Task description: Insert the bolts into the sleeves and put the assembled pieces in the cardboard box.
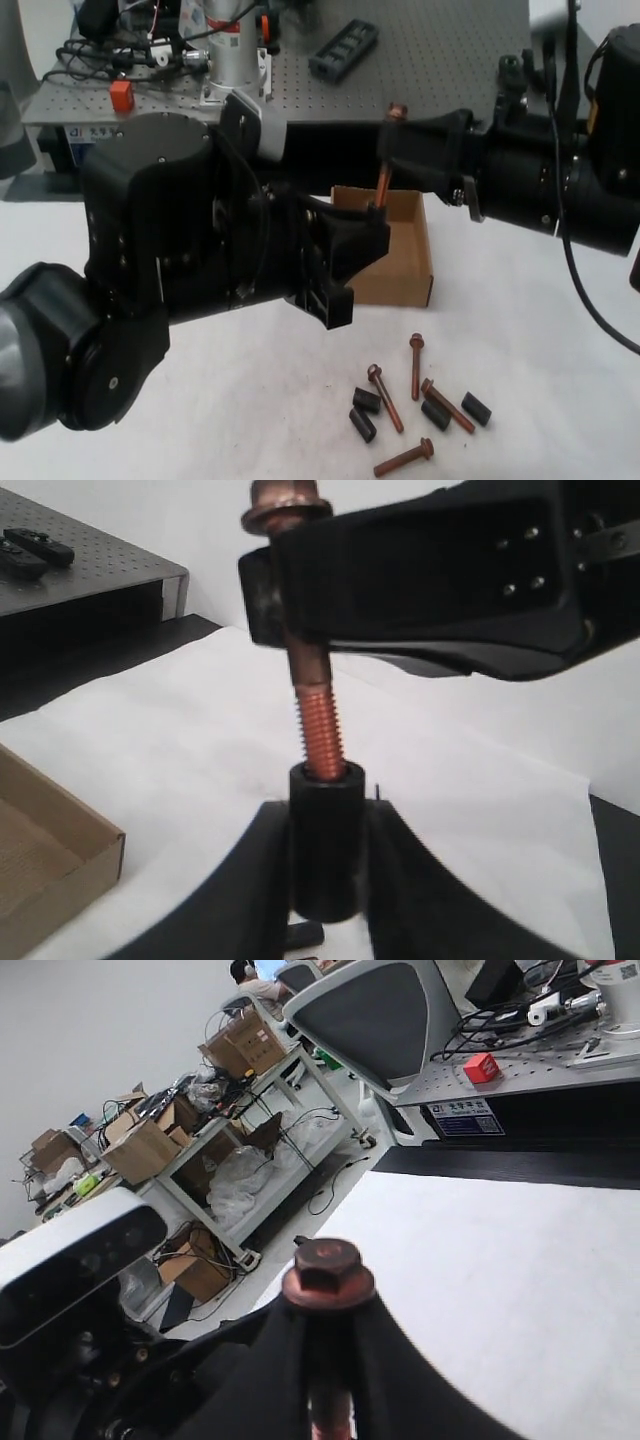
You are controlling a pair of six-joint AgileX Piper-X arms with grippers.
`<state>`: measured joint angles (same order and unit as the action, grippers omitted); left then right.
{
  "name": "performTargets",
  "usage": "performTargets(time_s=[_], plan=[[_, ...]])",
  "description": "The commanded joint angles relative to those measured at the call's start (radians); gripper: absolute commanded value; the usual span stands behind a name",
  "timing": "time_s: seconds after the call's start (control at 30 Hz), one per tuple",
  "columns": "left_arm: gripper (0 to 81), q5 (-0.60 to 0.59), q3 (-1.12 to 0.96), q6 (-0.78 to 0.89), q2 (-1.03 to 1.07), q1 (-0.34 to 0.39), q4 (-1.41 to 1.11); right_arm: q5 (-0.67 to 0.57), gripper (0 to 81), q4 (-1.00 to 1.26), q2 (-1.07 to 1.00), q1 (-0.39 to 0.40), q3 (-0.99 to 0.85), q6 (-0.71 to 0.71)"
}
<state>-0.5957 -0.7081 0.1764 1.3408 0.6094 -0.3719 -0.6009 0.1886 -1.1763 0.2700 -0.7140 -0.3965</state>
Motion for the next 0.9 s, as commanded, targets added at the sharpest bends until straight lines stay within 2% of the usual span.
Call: performTargets(time_s=[0.0, 0.1, 0.17, 0.23, 0.3, 0.33, 0.37, 0.43, 0.5, 0.6, 0.73, 0.87], plan=[[0.6, 0.009, -0.004, -0.005, -0.014, 0.001, -0.020, -0.002, 1.6, 0.002, 0.012, 0.000, -0.002, -0.020], [0.6, 0.009, -0.004, -0.053, -0.014, 0.001, -0.020, -0.072, 1.6, -0.044, 0.012, 0.000, -0.002, 0.033], [0.6, 0.009, -0.004, -0.082, -0.014, 0.001, -0.020, -0.072, 1.5, -0.072, 0.012, 0.000, -0.002, 0.062], [0.6, 0.015, -0.004, -0.100, -0.014, 0.001, -0.020, -0.072, 14.0, -0.076, 0.012, 0.000, -0.002, 0.102], [0.6, 0.041, -0.004, -0.120, -0.014, 0.001, -0.020, -0.066, 32.1, -0.054, 0.012, 0.000, -0.002, 0.106], [0.6, 0.053, -0.004, -0.134, -0.014, 0.001, -0.020, -0.064, 38.6, -0.047, 0.012, 0.000, -0.002, 0.106], [0.6, 0.066, -0.004, -0.140, -0.014, 0.001, -0.027, -0.060, 41.2, -0.047, 0.012, 0.000, -0.002, 0.103], [0.6, 0.142, -0.007, -0.119, -0.008, 0.001, -0.035, -0.049, 40.0, -0.063, 0.031, -0.032, -0.002, 0.100], [0.6, 0.254, -0.032, -0.021, 0.019, -0.006, -0.021, -0.045, 38.1, -0.112, 0.067, -0.087, -0.002, 0.106], [0.6, 0.301, -0.149, 0.112, 0.123, -0.036, 0.087, -0.029, 38.0, -0.262, 0.131, -0.182, -0.002, 0.181], [0.6, 0.324, -0.472, 0.134, 0.361, -0.051, 0.366, 0.141, 38.0, -0.508, 0.204, -0.273, -0.002, 0.341], [0.6, 0.345, -0.853, 0.102, 0.624, -0.051, 0.729, 0.272, 38.0, -0.680, 0.216, -0.303, -0.002, 0.376]])
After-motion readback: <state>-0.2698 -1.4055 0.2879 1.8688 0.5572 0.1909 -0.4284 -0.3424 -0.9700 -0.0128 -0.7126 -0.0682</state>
